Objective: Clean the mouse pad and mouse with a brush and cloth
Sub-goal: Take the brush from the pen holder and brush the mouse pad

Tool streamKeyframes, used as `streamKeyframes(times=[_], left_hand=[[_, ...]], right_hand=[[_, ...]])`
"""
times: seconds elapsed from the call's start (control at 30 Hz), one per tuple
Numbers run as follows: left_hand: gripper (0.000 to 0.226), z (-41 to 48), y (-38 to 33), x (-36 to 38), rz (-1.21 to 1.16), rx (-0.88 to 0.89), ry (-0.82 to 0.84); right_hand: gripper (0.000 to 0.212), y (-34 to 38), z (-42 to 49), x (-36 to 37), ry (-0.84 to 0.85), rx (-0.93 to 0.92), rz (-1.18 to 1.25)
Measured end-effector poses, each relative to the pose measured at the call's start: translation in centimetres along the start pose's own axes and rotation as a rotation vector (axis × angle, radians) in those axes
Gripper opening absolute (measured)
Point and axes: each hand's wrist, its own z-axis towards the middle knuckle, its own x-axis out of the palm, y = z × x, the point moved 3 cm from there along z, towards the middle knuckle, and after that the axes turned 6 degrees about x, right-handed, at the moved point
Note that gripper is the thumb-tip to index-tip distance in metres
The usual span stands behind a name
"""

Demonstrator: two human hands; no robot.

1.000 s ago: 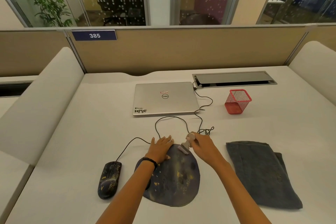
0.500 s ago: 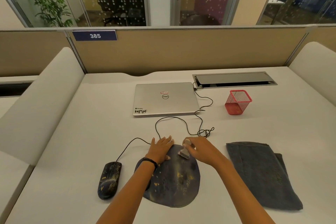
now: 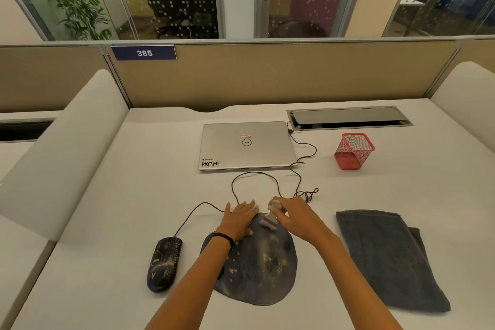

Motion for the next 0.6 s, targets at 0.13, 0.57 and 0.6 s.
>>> streamKeyframes(times=[0.13, 0.57, 0.6], left_hand=[[0.072, 0.0, 0.0, 0.0, 0.0, 0.002, -0.001], [0.072, -0.1, 0.0, -0.1, 0.006, 0.013, -0.007], [0.072, -0.1, 0.0, -0.1, 0.006, 0.012, -0.006]], right_hand=[[0.025, -0.3, -0.9, 0.2, 0.03, 0.021, 0.036], [0.028, -1.5, -1.9, -0.9, 0.122, 0.13, 0.069], [0.027, -1.5, -2.0, -1.0, 0.114, 0.138, 0.091]])
